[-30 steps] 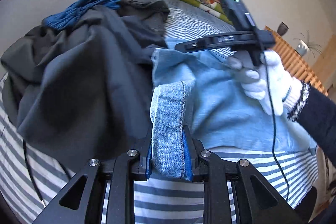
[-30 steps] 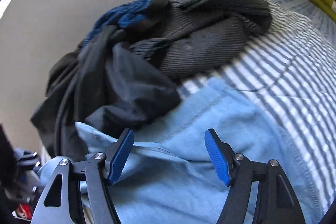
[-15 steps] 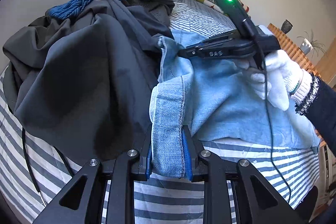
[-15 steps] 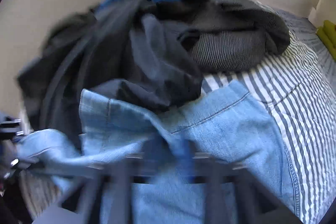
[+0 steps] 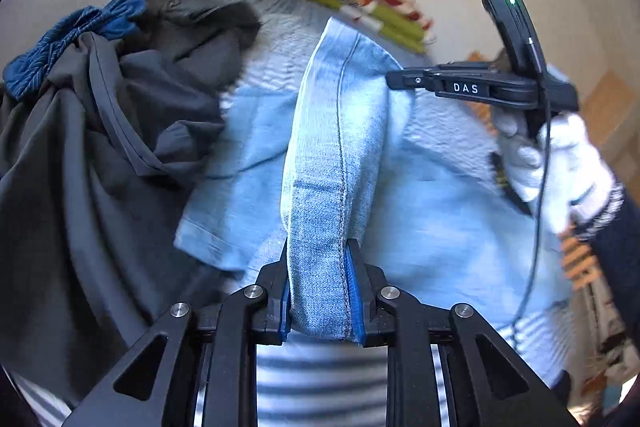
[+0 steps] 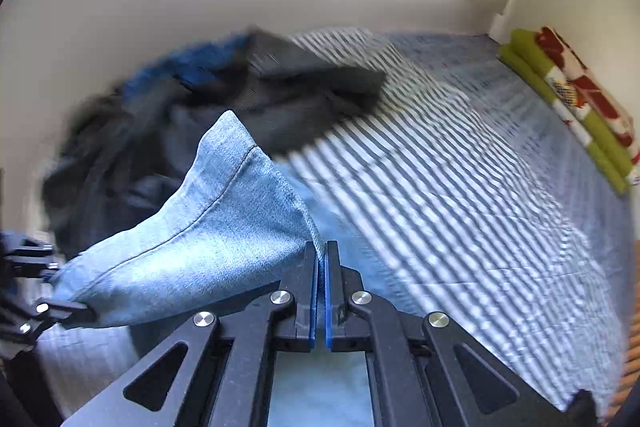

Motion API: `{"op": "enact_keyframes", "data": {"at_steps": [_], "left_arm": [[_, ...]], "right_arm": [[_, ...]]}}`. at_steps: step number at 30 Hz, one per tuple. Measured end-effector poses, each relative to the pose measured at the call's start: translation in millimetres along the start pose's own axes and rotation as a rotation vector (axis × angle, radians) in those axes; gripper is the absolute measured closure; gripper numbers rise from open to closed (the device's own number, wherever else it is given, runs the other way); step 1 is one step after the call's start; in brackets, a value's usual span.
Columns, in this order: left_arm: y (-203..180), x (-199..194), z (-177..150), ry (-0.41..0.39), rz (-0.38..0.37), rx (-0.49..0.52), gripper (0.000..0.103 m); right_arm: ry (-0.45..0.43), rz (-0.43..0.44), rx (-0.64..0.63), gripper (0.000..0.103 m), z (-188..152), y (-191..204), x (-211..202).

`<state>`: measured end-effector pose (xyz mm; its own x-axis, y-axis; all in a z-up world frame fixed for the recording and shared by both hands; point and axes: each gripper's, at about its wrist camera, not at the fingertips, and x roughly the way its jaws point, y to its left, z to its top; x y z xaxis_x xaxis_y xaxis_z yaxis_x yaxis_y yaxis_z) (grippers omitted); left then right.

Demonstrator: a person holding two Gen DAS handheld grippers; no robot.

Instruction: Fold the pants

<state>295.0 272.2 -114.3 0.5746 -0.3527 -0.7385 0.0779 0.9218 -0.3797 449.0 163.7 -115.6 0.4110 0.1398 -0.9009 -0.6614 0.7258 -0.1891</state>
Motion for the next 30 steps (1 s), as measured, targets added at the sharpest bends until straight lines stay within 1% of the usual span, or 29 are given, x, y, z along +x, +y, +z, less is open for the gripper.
{"op": "enact_keyframes", "data": {"at_steps": [1,3,6,8,9,10,11,12,13,15,16,18,19,20,21,22,23,24,26,27,29,30], "left_arm": [[1.6,8.0,3.8,0.007,0.042,0.014,0.08],[11.9,25.7,13.7,0.033,0.125,0.021,0.08],[32.4,42.2,24.2,0.049,0.211,-0.006,0.08],[40.3,45.4,20.2,0.074,0.221,-0.007,0.079],[40.8,45.7,18.7,0.081,0.224,-0.004,0.076],[39.7,43.4,16.6,0.08,0.23,0.007,0.075],[40.2,42.1,16.0,0.083,0.251,0.019,0.063],[40.8,40.5,15.8,0.083,0.275,0.032,0.051],[41.2,38.7,14.2,0.082,0.283,0.044,0.045],[45.4,39.3,10.8,0.097,0.274,0.022,0.045],[49.0,37.9,9.3,0.091,0.264,0.002,0.045],[47.9,32.7,5.4,0.087,0.234,-0.025,0.045],[46.8,27.6,2.4,0.077,0.22,-0.041,0.045],[44.8,23.7,0.0,0.07,0.206,-0.06,0.045],[44.9,19.4,-3.4,0.066,0.182,-0.089,0.045],[44.8,16.6,-6.9,0.068,0.161,-0.11,0.045],[44.5,15.5,-10.4,0.074,0.14,-0.13,0.045],[44.1,16.6,-13.7,0.088,0.114,-0.145,0.045],[41.9,26.0,-16.6,0.131,0.063,-0.173,0.045],[39.8,33.3,-17.5,0.149,0.049,-0.182,0.042],[42.2,44.7,-15.4,0.151,0.066,-0.225,0.038],[43.9,47.7,-11.9,0.128,0.055,-0.254,0.032]], "right_arm": [[0.035,-0.034,-0.013,0.101,3.2,3.7,17.7],[0.078,-0.065,-0.008,0.101,11.5,6.9,45.2],[0.099,-0.078,-0.003,0.101,20.8,10.6,74.7],[0.11,-0.068,0.006,0.101,21.2,7.4,82.0],[0.112,-0.058,-0.008,0.101,22.5,10.4,88.0],[0.129,-0.049,-0.049,0.1,21.3,17.8,94.6],[0.138,-0.05,-0.094,0.099,20.4,23.5,97.4],[0.14,-0.058,-0.131,0.085,21.8,27.1,98.4],[0.129,-0.051,-0.153,0.055,23.4,28.8,96.7],[0.089,-0.041,-0.178,0.023,25.6,29.3,93.3],[0.086,-0.027,-0.176,0.023,26.8,28.4,95.7],[0.124,0.015,-0.154,0.023,28.1,27.9,112.2],[0.141,0.022,-0.148,0.026,27.5,28.8,118.5],[0.157,0.054,-0.14,0.035,24.2,31.9,123.1],[0.147,0.093,-0.118,0.058,23.1,33.5,120.0],[0.142,0.1,-0.116,0.071,21.4,37.5,114.6],[0.134,0.061,-0.152,0.081,18.0,42.5,110.6],[0.136,0.019,-0.183,0.096,14.3,45.5,108.3],[0.119,0.016,-0.203,0.096,5.6,46.1,97.0],[0.108,0.019,-0.196,0.097,2.3,44.0,89.9],[0.097,0.036,-0.165,0.097,-1.6,37.7,79.1],[0.093,0.034,-0.15,0.097,-3.6,35.4,75.3]]}}
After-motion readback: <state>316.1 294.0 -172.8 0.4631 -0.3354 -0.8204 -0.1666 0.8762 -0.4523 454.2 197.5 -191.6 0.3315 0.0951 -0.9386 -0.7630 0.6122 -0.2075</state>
